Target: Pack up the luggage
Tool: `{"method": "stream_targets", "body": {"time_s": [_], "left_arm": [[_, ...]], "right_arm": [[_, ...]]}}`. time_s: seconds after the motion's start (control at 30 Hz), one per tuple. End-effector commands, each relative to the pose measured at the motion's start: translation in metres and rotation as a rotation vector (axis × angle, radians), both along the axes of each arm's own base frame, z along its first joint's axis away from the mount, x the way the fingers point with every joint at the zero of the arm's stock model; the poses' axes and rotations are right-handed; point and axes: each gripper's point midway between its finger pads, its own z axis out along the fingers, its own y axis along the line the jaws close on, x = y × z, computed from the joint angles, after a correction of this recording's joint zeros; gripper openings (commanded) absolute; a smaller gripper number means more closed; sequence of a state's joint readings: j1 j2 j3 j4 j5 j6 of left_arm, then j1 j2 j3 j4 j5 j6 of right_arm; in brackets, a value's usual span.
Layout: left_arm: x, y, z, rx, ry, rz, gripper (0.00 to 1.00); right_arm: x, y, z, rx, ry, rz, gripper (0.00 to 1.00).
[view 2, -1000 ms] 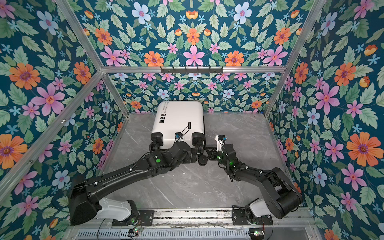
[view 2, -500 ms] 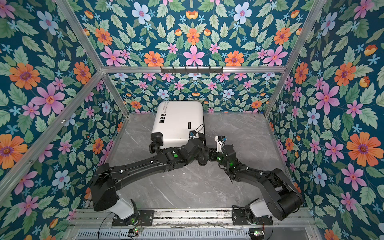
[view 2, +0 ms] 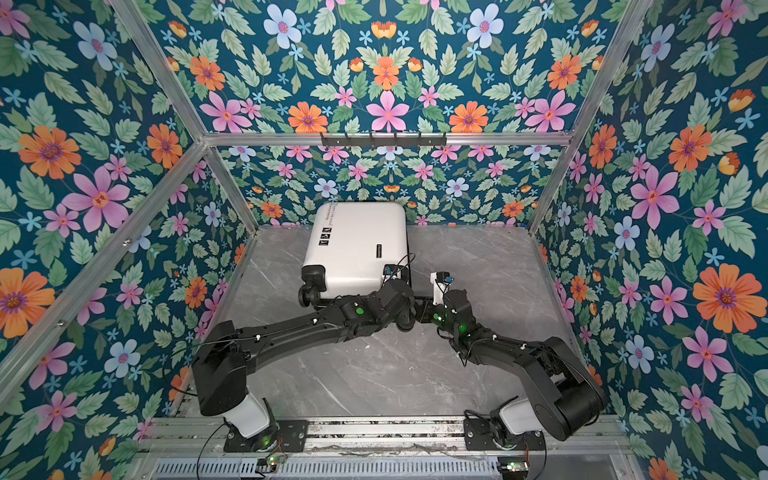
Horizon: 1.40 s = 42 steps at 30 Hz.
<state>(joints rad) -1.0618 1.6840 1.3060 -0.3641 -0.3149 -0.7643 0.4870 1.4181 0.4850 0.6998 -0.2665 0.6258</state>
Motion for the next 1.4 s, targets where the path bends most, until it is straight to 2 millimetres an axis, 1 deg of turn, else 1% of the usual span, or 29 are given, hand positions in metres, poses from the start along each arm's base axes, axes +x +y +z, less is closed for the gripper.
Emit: {"method": "stream_targets", "body": {"time_s": [0.0, 0.07, 0.17, 0.4, 0.53, 0.7, 1.0, 1.17, 1.37], "left_arm": [[0.004, 0.004, 0.007, 0.024, -0.037, -0.004, 0.25], [0.004, 0.006, 0.011, 0.033, -0.045, -0.005, 0.14], [0.003, 0.009, 0.014, 0.049, -0.051, -0.011, 0.0], [-0.001, 0.014, 0.028, 0.057, -0.066, -0.042, 0.0], [-0.005, 0.023, 0.038, 0.06, -0.076, -0.041, 0.0], [-0.01, 0.037, 0.038, 0.071, -0.077, -0.033, 0.0], [-0.019, 0.055, 0.036, 0.065, -0.072, -0.008, 0.0], [-0.023, 0.062, 0.037, 0.058, -0.069, -0.001, 0.0], [-0.029, 0.07, 0.037, 0.046, -0.057, 0.0, 0.0]], "right_arm": [[-0.001, -0.001, 0.001, -0.007, -0.003, 0.001, 0.0], [0.0, -0.002, 0.002, -0.012, -0.006, -0.004, 0.0], [0.0, -0.003, 0.003, -0.017, -0.01, -0.009, 0.0], [0.004, -0.004, 0.008, -0.018, -0.019, -0.022, 0.0], [0.007, -0.008, 0.016, -0.025, -0.041, -0.05, 0.0], [0.013, -0.015, 0.024, -0.039, -0.065, -0.091, 0.0], [0.019, -0.024, 0.022, -0.047, -0.055, -0.131, 0.0], [0.023, -0.025, 0.023, -0.044, -0.058, -0.142, 0.0], [0.035, -0.022, 0.024, -0.044, -0.058, -0.151, 0.0]]}}
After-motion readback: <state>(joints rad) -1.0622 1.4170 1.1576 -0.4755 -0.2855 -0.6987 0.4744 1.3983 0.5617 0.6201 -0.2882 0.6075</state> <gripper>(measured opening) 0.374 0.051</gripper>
